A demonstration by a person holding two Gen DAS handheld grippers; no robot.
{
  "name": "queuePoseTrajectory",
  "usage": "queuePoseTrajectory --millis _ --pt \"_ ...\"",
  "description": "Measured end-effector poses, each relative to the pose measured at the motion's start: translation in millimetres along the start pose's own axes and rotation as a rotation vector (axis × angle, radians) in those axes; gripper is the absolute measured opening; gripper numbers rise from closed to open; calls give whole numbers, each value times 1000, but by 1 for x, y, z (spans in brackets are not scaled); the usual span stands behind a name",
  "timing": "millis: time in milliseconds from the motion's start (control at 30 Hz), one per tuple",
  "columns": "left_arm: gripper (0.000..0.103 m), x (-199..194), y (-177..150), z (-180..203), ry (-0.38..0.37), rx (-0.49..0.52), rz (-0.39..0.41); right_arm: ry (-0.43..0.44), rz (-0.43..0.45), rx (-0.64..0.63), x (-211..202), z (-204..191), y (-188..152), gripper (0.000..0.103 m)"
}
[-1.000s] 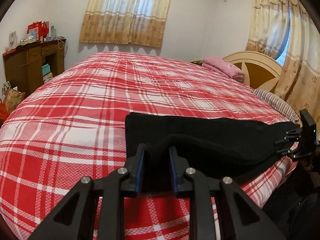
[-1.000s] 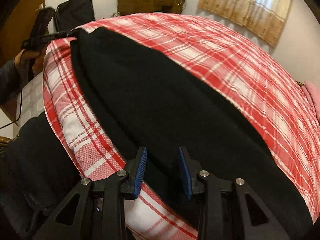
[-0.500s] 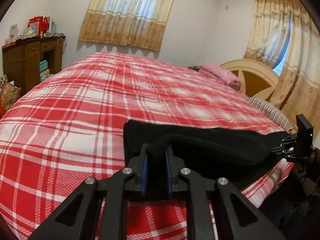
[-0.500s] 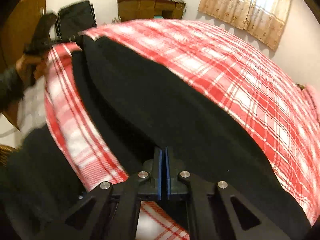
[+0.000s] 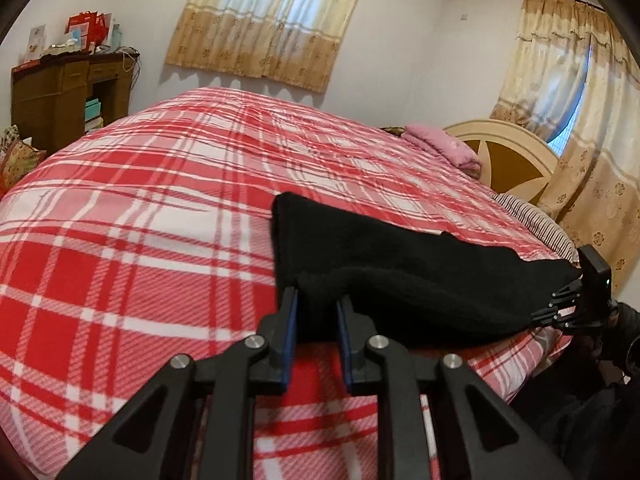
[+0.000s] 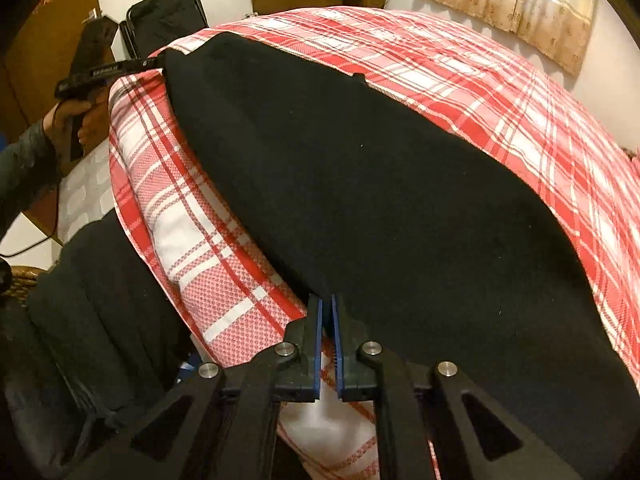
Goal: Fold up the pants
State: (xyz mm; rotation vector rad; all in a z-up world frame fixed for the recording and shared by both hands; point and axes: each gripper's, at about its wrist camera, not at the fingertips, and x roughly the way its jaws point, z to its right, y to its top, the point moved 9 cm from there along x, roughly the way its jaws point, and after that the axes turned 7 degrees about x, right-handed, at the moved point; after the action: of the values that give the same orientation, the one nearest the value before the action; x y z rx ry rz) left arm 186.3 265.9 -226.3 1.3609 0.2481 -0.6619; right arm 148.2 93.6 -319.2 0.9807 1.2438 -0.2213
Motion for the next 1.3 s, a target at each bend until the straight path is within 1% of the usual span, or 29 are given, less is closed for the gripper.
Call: queuePoseTrajectory --millis 33,67,100,133,233,333,400,500,567,633,800,833,867,900,967,1000,1067,1100,1133,1167,1200,1267,1300 --pt "26 -1 0 -1 12 6 -5 -6 3 -6 -2 0 -1 12" --pt "35 -4 -2 -5 37 12 -14 -9 3 -8 -4 1 -3 15" --pt "37 -6 -3 -8 53 16 -14 -10 1 -7 -5 3 -5 22" --pt "38 -8 -5 -12 61 16 -16 -8 4 -2 -6 5 -6 25" --pt "37 -15 -6 -26 116 -5 -14 2 12 27 -12 10 -11 26" --pt "37 -23 -4 -41 153 -49 0 7 25 40 -17 11 -12 27" --pt "37 -29 0 -44 170 -61 18 -2 37 36 -21 12 -12 27" --pt "37 -31 11 -33 155 -54 38 4 58 40 -27 13 -9 27" --pt "47 -25 20 -23 129 -43 39 6 73 42 -30 14 -6 27" --pt "47 -14 29 -11 107 -26 29 -7 91 46 -32 16 -2 27" --pt "47 35 43 1 79 -18 -66 -7 114 63 -33 16 2 27" --pt "47 43 43 1 87 -15 -85 -8 115 61 -33 15 2 27" --pt "44 52 45 -1 101 -19 -110 -10 116 58 -34 15 1 27" --pt "44 59 46 -3 99 -33 -124 -13 117 56 -34 14 0 27" --pt "44 71 43 -8 105 -76 -176 -10 118 58 -34 15 -2 28" --pt "44 75 42 -11 114 -88 -191 -9 120 61 -34 16 -2 28" --pt "44 78 42 -11 107 -93 -197 -4 120 71 -32 18 -4 28" --pt "40 78 41 -9 112 -93 -199 -1 120 78 -31 19 -4 28" --pt "27 77 42 -8 111 -86 -200 -1 119 82 -30 20 -5 28" --pt "17 75 44 -7 122 -73 -192 -2 119 87 -29 22 -5 28" --pt "14 72 47 -6 132 -59 -182 -1 118 91 -27 23 -6 28" --pt "10 67 53 -2 115 -57 -163 4 119 101 -26 25 -5 28" --pt "10 65 56 0 109 -52 -154 6 122 106 -25 25 -5 28"
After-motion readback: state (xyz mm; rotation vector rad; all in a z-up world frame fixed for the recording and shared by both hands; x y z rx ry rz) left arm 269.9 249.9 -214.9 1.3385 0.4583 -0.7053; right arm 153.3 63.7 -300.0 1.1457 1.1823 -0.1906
